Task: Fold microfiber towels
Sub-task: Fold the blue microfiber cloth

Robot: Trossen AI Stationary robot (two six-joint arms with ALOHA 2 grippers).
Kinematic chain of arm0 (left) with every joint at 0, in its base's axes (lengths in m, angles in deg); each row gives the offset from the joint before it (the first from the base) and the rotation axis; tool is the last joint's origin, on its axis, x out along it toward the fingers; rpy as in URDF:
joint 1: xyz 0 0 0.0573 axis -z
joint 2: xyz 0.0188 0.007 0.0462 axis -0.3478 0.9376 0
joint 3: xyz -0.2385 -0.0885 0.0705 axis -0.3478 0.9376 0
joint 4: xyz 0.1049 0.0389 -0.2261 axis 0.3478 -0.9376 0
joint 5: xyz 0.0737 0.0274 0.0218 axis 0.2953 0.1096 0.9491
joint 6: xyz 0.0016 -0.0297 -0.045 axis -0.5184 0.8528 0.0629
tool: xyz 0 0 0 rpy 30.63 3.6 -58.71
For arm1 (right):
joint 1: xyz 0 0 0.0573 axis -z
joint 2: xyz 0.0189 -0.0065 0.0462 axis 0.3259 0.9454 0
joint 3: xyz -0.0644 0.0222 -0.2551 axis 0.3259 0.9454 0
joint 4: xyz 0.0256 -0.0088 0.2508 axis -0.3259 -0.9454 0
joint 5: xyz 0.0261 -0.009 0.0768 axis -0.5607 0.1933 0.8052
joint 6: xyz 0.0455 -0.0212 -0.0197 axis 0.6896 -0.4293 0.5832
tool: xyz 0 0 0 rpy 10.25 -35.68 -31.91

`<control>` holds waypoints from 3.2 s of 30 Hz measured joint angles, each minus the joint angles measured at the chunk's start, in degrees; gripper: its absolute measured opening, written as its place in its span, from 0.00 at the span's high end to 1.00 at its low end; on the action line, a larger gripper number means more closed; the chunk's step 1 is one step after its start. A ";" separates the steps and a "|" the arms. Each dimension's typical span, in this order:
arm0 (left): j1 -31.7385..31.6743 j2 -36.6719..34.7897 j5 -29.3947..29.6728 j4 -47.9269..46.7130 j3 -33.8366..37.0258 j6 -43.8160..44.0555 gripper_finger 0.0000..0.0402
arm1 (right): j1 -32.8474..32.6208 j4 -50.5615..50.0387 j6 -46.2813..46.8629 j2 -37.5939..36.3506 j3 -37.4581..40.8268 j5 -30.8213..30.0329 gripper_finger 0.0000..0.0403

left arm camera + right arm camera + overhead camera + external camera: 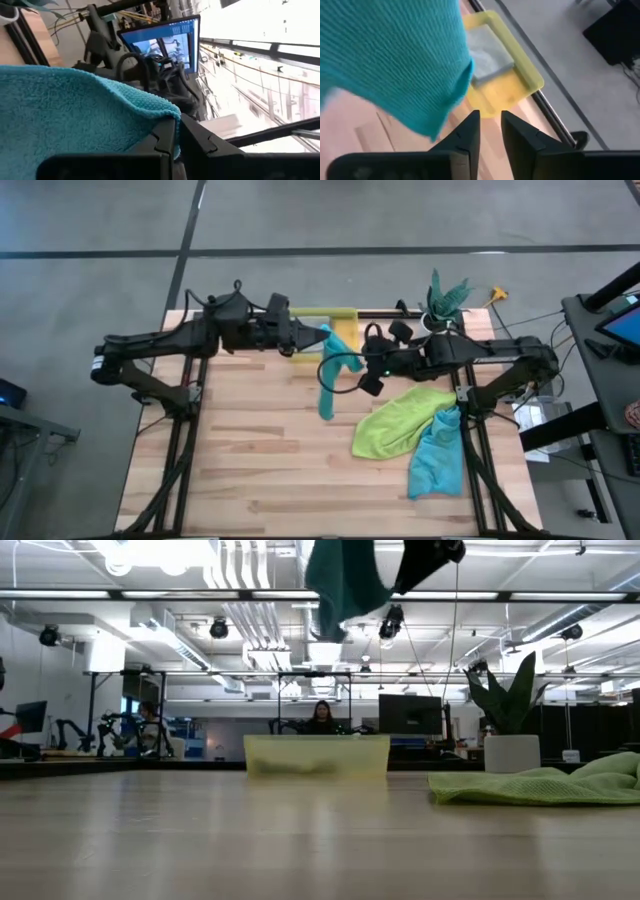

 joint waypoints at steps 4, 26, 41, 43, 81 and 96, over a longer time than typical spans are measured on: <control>0.09 -0.44 -0.29 -0.23 0.00 -0.04 0.99 | -0.81 -0.19 1.24 -0.64 -0.27 1.34 0.73; 0.04 -4.03 -2.90 -1.00 0.02 3.55 0.99 | -8.20 7.87 -30.83 -6.05 -1.06 10.10 0.42; 0.27 -4.53 -4.06 0.14 0.02 8.09 0.99 | -8.58 10.79 -41.23 0.47 -1.03 2.44 0.45; 0.31 -4.60 -4.22 0.22 0.02 8.67 0.99 | -8.43 10.73 -42.25 0.32 -0.98 0.97 0.47; 0.31 -6.66 -9.32 -2.96 0.07 7.96 0.99 | -8.46 3.48 -34.26 -8.31 -4.56 4.11 0.96; 0.31 -6.81 -6.16 2.44 -0.91 7.91 0.99 | -8.47 4.66 -31.23 -5.97 -4.49 12.51 0.62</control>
